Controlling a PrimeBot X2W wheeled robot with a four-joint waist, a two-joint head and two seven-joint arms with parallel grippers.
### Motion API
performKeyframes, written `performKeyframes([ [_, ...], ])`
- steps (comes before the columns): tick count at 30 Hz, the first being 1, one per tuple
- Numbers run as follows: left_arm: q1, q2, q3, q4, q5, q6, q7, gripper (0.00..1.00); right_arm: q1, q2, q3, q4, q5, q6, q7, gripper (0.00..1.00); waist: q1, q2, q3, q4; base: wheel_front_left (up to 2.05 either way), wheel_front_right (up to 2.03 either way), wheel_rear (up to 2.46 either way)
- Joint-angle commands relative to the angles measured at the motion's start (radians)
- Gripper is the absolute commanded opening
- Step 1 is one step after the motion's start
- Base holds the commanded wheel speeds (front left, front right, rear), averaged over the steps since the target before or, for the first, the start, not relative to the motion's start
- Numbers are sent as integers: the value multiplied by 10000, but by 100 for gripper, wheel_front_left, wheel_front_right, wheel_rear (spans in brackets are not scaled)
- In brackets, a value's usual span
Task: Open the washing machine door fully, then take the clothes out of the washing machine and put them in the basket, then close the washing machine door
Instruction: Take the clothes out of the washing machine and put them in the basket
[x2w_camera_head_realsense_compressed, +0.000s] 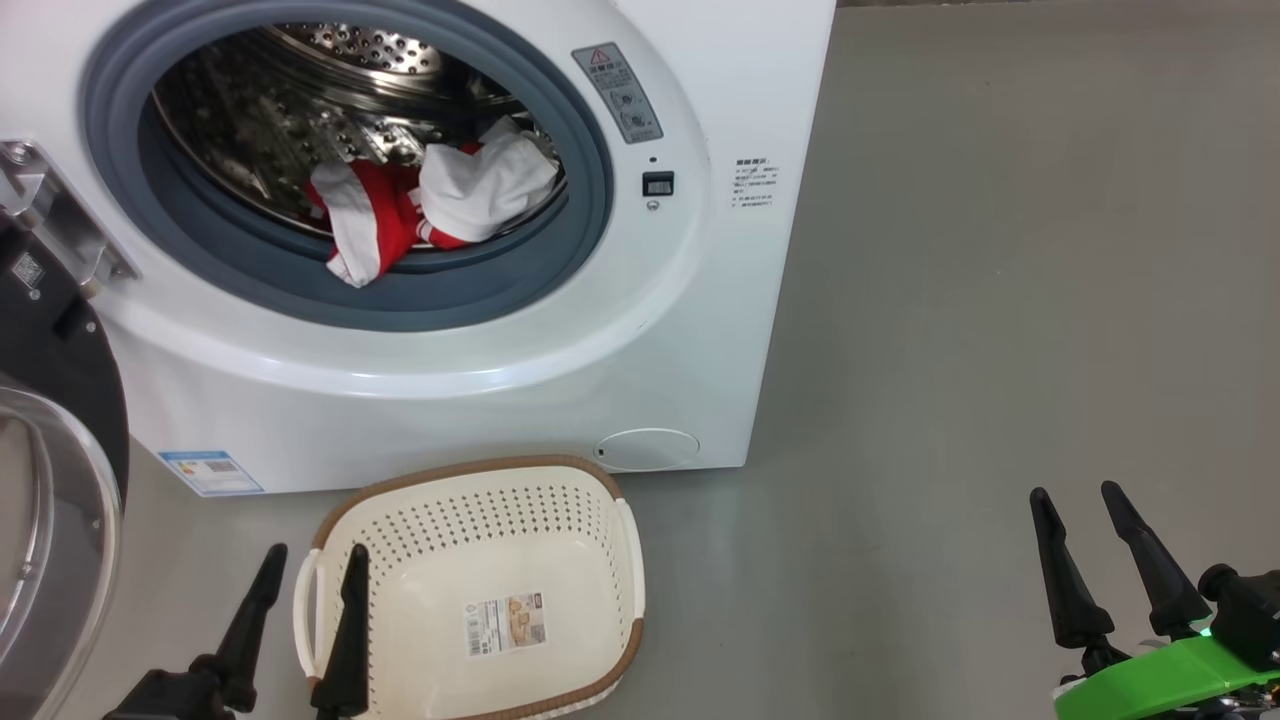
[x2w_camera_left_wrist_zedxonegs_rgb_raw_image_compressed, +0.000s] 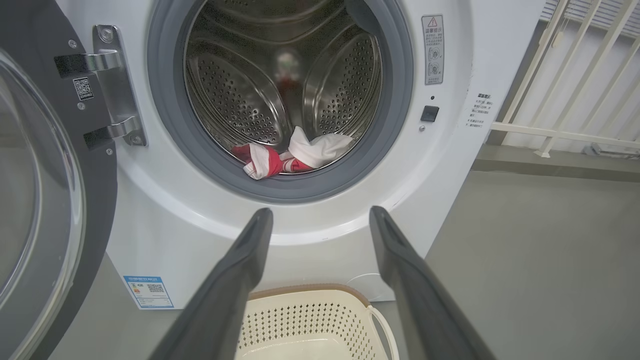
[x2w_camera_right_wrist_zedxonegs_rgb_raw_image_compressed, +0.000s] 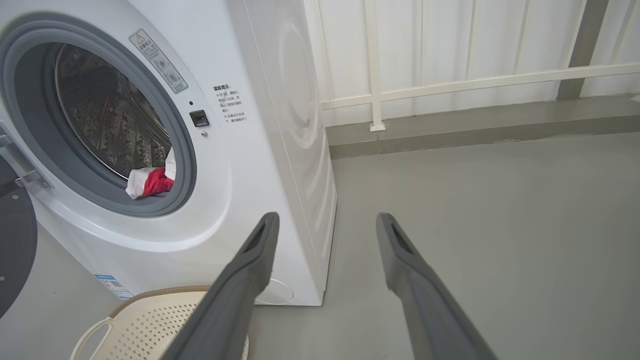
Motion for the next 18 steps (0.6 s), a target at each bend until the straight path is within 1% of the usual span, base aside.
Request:
performKeyframes([
  [1, -292, 134, 348, -198, 17, -56, -49, 100, -204, -133, 197, -265, -135, 65, -65, 100, 0, 0, 15, -7, 0, 0, 0],
  [5, -366, 104, 447, 23, 52, -56, -49, 100, -279, -102, 254, -296, -137, 65, -65, 100, 0, 0, 192, -71, 0, 0, 0],
  [10, -1007, 161, 417, 380, 172, -56, -49, 100, -472, -25, 266, -362, -124, 65, -65, 100, 0, 0, 683, -185, 0, 0, 0],
  [15, -2373, 320, 337, 1130, 399, -56, -49, 100, -834, 47, 295, -401, -87, 65, -65, 100, 0, 0, 1461, -379, 0, 0, 0],
  [18, -3393, 434, 194, 1842, 611, -56, -49, 100, -1058, 125, 298, -427, -89, 65, -65, 100, 0, 0, 1935, -530, 0, 0, 0],
])
